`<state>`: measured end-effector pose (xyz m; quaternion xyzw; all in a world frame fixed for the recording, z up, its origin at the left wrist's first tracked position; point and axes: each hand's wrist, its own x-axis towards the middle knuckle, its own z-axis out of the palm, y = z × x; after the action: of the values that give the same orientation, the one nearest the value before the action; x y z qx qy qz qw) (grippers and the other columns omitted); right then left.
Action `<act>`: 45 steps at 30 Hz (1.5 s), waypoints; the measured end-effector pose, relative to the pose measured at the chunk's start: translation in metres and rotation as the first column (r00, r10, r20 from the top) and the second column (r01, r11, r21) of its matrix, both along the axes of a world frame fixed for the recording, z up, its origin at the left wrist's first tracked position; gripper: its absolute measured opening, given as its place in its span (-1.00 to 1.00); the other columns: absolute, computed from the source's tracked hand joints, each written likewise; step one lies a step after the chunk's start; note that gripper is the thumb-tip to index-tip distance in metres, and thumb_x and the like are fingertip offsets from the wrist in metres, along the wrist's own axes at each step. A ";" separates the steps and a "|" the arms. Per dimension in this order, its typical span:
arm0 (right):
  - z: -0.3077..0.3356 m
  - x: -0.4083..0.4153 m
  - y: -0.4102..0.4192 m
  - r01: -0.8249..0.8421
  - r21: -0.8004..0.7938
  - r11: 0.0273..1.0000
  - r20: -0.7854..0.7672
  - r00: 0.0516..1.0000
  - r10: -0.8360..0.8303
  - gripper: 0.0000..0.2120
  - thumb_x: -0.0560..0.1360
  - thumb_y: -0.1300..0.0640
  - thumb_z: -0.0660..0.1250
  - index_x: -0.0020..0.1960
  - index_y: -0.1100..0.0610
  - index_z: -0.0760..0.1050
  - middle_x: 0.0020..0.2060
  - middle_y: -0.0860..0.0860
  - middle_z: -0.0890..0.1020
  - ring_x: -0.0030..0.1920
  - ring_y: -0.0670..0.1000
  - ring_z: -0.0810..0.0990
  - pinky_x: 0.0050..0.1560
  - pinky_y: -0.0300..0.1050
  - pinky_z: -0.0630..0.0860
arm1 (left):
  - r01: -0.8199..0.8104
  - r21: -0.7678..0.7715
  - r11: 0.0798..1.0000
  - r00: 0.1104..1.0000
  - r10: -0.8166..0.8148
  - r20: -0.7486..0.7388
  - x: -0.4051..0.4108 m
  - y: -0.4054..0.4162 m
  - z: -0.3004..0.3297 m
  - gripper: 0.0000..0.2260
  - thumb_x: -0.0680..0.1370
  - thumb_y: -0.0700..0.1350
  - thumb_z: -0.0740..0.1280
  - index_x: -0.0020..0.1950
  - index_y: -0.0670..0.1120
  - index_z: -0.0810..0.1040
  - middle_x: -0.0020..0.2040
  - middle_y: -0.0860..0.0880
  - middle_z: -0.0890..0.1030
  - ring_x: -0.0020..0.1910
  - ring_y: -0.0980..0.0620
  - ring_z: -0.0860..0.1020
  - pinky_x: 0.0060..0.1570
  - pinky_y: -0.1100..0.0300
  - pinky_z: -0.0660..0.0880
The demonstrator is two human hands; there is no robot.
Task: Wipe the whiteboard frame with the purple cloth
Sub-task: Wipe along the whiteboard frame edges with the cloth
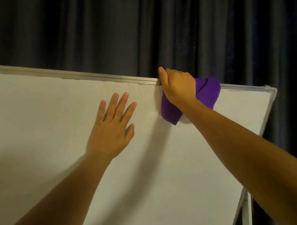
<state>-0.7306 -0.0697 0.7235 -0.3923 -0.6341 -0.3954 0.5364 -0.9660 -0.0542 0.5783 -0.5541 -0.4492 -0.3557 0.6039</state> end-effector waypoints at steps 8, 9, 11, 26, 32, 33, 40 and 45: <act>-0.002 0.109 0.044 -0.023 0.051 0.998 -0.012 1.000 0.024 -0.50 0.62 -0.04 -0.09 -0.24 0.15 0.50 -0.38 0.09 0.58 -0.39 0.12 0.53 -0.27 0.07 0.55 | -0.058 0.025 0.998 0.998 0.058 0.020 0.003 0.011 0.001 -0.32 0.67 0.25 -0.01 0.74 0.00 -0.02 0.76 -0.11 -0.06 0.74 -0.22 -0.10 0.68 -0.19 -0.25; -0.001 0.122 0.050 -0.044 0.037 0.998 -0.028 0.999 0.045 -0.51 0.62 -0.05 -0.09 -0.24 0.13 0.49 -0.37 0.08 0.58 -0.38 0.11 0.53 -0.24 0.08 0.55 | -0.067 0.021 0.998 0.997 0.067 0.029 0.006 0.010 0.001 -0.32 0.67 0.25 -0.01 0.74 0.00 -0.03 0.76 -0.11 -0.06 0.74 -0.21 -0.10 0.68 -0.19 -0.25; 0.000 0.150 0.064 -0.067 0.035 0.997 -0.040 0.997 0.068 -0.51 0.61 -0.04 -0.10 -0.23 0.13 0.49 -0.35 0.10 0.59 -0.36 0.12 0.52 -0.22 0.09 0.53 | -0.078 0.003 0.997 0.996 0.078 0.044 0.013 0.008 0.000 -0.31 0.67 0.24 0.00 0.74 0.00 -0.04 0.76 -0.11 -0.07 0.74 -0.21 -0.11 0.69 -0.21 -0.22; 0.004 0.272 0.121 -0.013 0.166 0.986 -0.201 0.979 0.046 -0.62 0.58 0.11 0.09 -0.36 0.17 0.45 -0.42 0.17 0.58 -0.43 0.18 0.44 -0.28 -0.03 0.28 | 0.008 -0.059 0.998 0.968 0.007 0.250 0.135 0.006 0.005 -0.35 0.63 0.14 0.10 0.65 -0.17 0.24 0.72 -0.24 0.09 0.73 -0.24 -0.02 0.66 -0.36 -0.07; 0.006 0.265 0.117 0.079 0.033 0.996 -0.089 0.993 -0.075 -0.67 0.62 0.11 0.02 -0.21 0.13 0.47 -0.33 0.08 0.57 -0.32 0.10 0.51 -0.12 0.12 0.49 | 0.092 -0.123 0.988 0.990 -0.104 -0.097 0.287 0.063 0.022 -0.39 0.65 0.24 0.04 0.66 0.02 0.18 0.73 -0.12 0.06 0.73 -0.23 0.04 0.67 -0.31 -0.02; 0.007 0.268 0.116 0.122 0.028 0.992 -0.046 0.992 -0.121 -0.69 0.63 0.13 0.03 -0.16 0.13 0.48 -0.30 0.09 0.59 -0.30 0.11 0.52 -0.11 0.12 0.50 | 0.081 -0.117 0.990 0.991 -0.093 -0.096 0.304 0.073 0.026 -0.37 0.64 0.25 0.06 0.66 0.03 0.17 0.73 -0.12 0.05 0.73 -0.23 0.03 0.67 -0.29 -0.08; 0.009 0.281 0.112 0.085 -0.043 0.995 0.050 0.995 -0.083 -0.69 0.67 0.07 0.06 -0.04 0.15 0.53 -0.18 0.10 0.63 -0.18 0.13 0.58 -0.01 0.11 0.51 | 0.076 0.003 0.997 0.997 -0.076 -0.021 0.338 0.115 0.027 -0.38 0.66 0.22 0.04 0.68 -0.02 0.17 0.74 -0.13 0.06 0.74 -0.21 -0.09 0.67 -0.26 -0.23; 0.009 0.304 0.116 0.123 -0.072 0.990 0.194 0.975 -0.107 -0.71 0.69 0.05 0.05 0.06 0.16 0.50 -0.11 0.13 0.62 -0.14 0.16 0.59 0.00 0.13 0.53 | 0.066 -0.008 0.998 0.996 -0.067 -0.064 0.334 0.121 0.026 -0.39 0.65 0.20 0.06 0.66 -0.03 0.21 0.73 -0.17 0.13 0.72 -0.28 0.02 0.67 -0.28 -0.20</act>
<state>-0.4265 0.0466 0.7327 -0.4110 -0.6745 -0.4344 0.4329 -0.6324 0.0672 0.6041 -0.5818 -0.4120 -0.3561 0.6041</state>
